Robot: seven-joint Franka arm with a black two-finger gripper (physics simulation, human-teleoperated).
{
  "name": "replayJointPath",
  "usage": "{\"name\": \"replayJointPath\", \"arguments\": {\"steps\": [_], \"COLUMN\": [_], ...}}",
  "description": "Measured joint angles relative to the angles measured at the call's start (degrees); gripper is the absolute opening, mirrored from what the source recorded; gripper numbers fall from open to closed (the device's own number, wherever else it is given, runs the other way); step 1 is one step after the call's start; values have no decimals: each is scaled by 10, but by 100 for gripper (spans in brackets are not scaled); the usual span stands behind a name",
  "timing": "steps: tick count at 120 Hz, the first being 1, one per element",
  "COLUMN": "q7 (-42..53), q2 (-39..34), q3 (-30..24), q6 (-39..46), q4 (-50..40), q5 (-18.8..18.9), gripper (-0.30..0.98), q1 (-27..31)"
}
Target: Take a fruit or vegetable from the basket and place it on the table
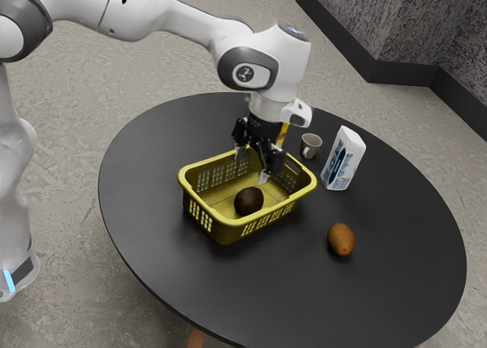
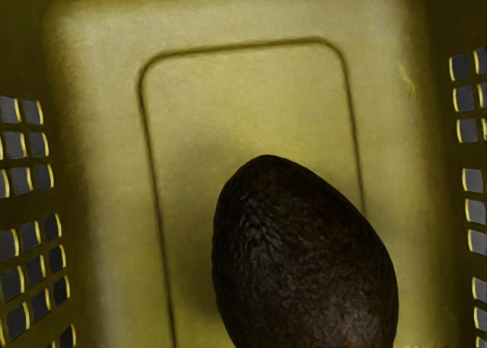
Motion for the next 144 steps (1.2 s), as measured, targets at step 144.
{"name": "replayJointPath", "arguments": {"steps": [144], "q7": [-28], "q2": [45], "q3": [0], "q6": [59], "q4": [-32], "q5": [-6], "gripper": [68], "q1": [-17]}}
